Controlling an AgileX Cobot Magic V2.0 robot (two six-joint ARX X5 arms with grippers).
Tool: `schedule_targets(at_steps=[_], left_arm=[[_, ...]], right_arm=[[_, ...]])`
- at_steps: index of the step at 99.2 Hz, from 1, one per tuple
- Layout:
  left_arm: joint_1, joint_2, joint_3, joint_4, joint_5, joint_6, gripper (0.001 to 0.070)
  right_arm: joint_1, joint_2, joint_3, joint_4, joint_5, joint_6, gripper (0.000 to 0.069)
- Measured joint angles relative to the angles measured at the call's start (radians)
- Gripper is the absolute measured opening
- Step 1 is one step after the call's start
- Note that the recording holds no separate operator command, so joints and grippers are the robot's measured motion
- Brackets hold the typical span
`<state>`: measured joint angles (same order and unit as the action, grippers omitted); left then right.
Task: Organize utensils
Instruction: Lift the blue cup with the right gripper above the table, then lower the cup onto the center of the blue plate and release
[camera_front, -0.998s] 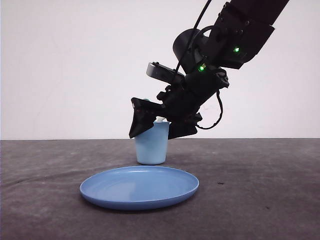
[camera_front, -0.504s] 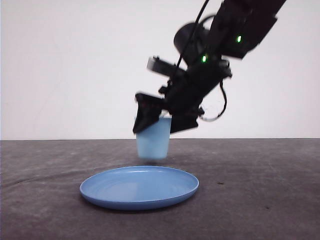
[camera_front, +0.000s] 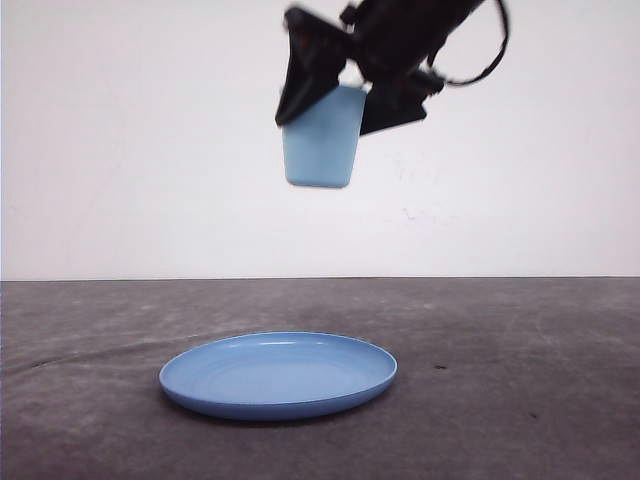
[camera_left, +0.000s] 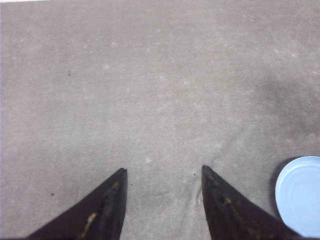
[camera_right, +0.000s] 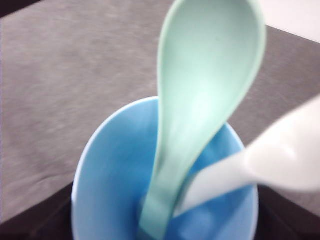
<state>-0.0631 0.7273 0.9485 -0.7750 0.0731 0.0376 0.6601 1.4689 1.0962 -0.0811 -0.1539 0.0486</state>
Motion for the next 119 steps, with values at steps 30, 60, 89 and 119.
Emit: schedule_targets(at_steps=[30, 60, 89, 119], left_arm=[[0.0, 0.0, 0.0, 0.0, 0.0, 0.0, 0.0273], [0.0, 0.0, 0.0, 0.0, 0.0, 0.0, 0.0273], [0.0, 0.0, 0.0, 0.0, 0.0, 0.0, 0.0273], [0.0, 0.0, 0.0, 0.001, 0.0, 0.0, 0.0273]], right_arm=[[0.12, -0.193, -0.269, 0.028, 0.079, 0.009, 0.0465], [0.171, -0.163, -0.408, 0.208, 0.079, 0.021, 0.0465], [0.171, -0.006, -0.413, 0.317, 0.076, 0.035, 0.0465], [0.171, 0.097, -0.414, 0.379, 0.068, 0.056, 0.0465]])
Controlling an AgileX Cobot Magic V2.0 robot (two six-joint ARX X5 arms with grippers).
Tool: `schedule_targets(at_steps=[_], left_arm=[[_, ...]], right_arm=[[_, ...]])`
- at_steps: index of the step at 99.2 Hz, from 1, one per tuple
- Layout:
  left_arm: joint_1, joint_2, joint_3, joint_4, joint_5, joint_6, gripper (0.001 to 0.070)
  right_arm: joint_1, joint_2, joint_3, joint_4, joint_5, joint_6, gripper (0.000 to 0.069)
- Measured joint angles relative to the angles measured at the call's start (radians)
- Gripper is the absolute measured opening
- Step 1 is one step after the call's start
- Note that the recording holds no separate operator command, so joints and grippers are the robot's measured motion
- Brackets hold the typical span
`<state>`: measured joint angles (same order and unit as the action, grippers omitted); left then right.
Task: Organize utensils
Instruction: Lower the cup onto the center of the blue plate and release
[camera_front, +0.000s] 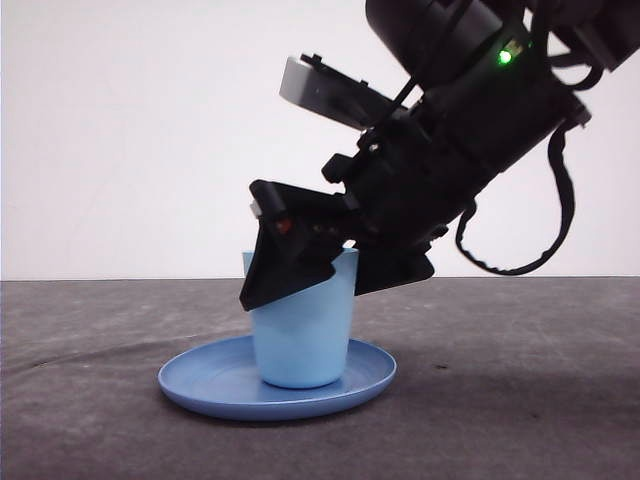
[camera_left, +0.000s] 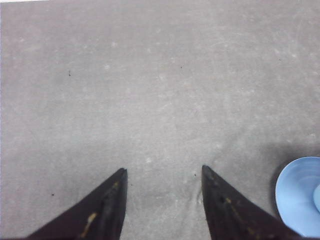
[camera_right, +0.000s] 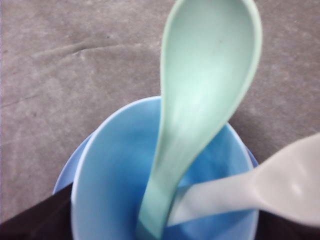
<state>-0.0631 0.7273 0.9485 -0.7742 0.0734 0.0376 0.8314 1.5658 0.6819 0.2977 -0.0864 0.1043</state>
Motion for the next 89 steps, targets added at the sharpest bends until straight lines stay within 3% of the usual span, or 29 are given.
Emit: schedule_targets(at_steps=[27, 48, 58, 89], left_arm=[[0.0, 0.0, 0.0, 0.0, 0.0, 0.0, 0.0273], [0.0, 0.0, 0.0, 0.0, 0.0, 0.0, 0.0273], [0.0, 0.0, 0.0, 0.0, 0.0, 0.0, 0.0273], [0.0, 0.0, 0.0, 0.0, 0.0, 0.0, 0.0273]], right_arm=[[0.006, 0.004, 0.0, 0.006, -0.019, 0.008, 0.0472], [0.006, 0.004, 0.0, 0.004, -0.023, 0.01, 0.0675], [0.003, 0.004, 0.0, -0.014, -0.023, 0.016, 0.068], [-0.055, -0.154, 0.005, -0.346, -0.021, 0.032, 0.068]])
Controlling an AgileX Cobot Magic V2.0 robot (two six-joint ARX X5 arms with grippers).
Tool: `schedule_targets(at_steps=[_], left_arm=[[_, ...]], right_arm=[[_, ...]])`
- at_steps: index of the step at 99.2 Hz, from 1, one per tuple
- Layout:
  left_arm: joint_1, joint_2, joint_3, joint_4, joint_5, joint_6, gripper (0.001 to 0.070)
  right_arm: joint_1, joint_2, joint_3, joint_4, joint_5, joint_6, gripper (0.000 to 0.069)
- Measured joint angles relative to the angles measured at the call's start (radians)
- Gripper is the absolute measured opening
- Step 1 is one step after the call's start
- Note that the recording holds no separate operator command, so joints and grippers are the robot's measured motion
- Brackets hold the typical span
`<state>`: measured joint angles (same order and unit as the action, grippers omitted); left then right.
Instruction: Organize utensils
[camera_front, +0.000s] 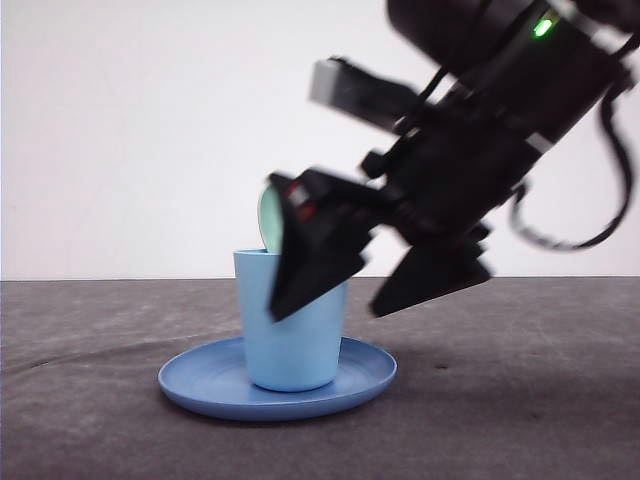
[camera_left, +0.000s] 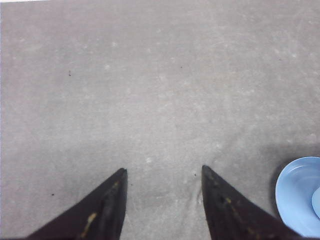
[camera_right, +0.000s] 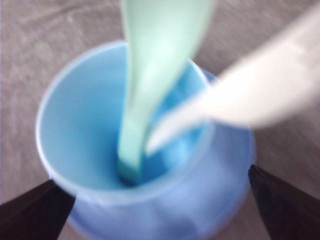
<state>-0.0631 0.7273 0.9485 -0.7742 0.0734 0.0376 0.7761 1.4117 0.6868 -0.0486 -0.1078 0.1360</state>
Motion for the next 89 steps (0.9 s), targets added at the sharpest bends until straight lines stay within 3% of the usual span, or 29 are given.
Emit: schedule_targets(at_steps=[19, 55, 74, 89], left_arm=[[0.0, 0.0, 0.0, 0.0, 0.0, 0.0, 0.0273], [0.0, 0.0, 0.0, 0.0, 0.0, 0.0, 0.0273], [0.0, 0.0, 0.0, 0.0, 0.0, 0.0, 0.0273], [0.0, 0.0, 0.0, 0.0, 0.0, 0.0, 0.0273]], right_arm=[[-0.109, -0.172, 0.005, -0.274, 0.008, -0.021, 0.068], [-0.457, -0.514, 0.116, -0.675, 0.03, -0.032, 0.068], [-0.6, -0.605, 0.147, -0.779, 0.03, -0.035, 0.068], [-0.637, -0.619, 0.147, -0.803, 0.03, -0.043, 0.068]])
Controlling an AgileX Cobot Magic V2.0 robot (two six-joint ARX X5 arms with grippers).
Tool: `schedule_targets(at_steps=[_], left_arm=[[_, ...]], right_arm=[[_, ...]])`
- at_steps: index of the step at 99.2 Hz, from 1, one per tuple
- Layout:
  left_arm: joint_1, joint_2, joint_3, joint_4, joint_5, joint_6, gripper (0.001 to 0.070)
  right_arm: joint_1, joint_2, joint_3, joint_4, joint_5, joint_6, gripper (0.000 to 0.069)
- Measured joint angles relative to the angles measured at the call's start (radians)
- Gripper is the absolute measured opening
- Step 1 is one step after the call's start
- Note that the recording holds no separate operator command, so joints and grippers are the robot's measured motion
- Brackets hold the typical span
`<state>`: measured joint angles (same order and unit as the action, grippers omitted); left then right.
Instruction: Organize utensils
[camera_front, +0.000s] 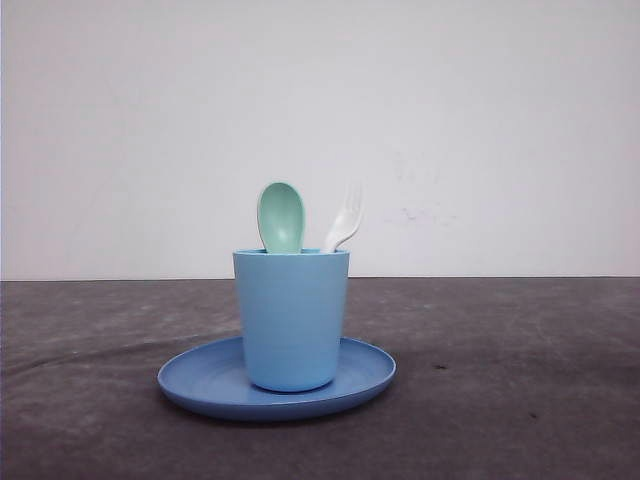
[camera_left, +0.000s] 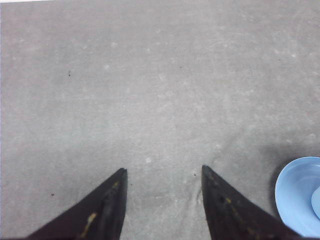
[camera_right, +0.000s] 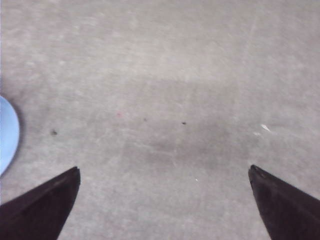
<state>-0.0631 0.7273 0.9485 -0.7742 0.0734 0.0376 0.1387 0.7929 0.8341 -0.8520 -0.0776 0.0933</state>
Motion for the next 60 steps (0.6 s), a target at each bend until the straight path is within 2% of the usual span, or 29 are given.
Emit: schedule_targets(at_steps=[23, 27, 35, 41, 44, 51, 60], left_arm=[[0.0, 0.0, 0.0, -0.002, 0.0, 0.0, 0.0261], [0.0, 0.0, 0.0, -0.004, 0.0, 0.0, 0.022], [0.0, 0.0, 0.0, -0.014, 0.0, 0.0, 0.0082], [0.0, 0.0, 0.0, -0.019, 0.0, 0.0, 0.0037], [0.0, 0.0, 0.0, -0.022, 0.0, 0.0, 0.0027], [0.0, 0.0, 0.0, -0.026, 0.0, 0.0, 0.0017], [0.0, 0.0, 0.0, -0.022, 0.0, -0.001, 0.0015]], right_arm=[[0.0, 0.003, 0.0, -0.003, 0.0, -0.005, 0.0667], [0.0, 0.003, 0.0, -0.007, 0.0, -0.004, 0.0594], [0.0, 0.003, 0.0, -0.016, 0.0, -0.004, 0.0355], [0.0, 0.003, 0.0, -0.016, 0.001, -0.005, 0.0178], [0.0, 0.003, 0.0, -0.016, 0.003, -0.005, 0.0114], [0.0, 0.003, 0.0, -0.017, 0.003, -0.005, 0.0041], [0.0, 0.003, 0.0, -0.027, 0.003, -0.005, 0.0012]])
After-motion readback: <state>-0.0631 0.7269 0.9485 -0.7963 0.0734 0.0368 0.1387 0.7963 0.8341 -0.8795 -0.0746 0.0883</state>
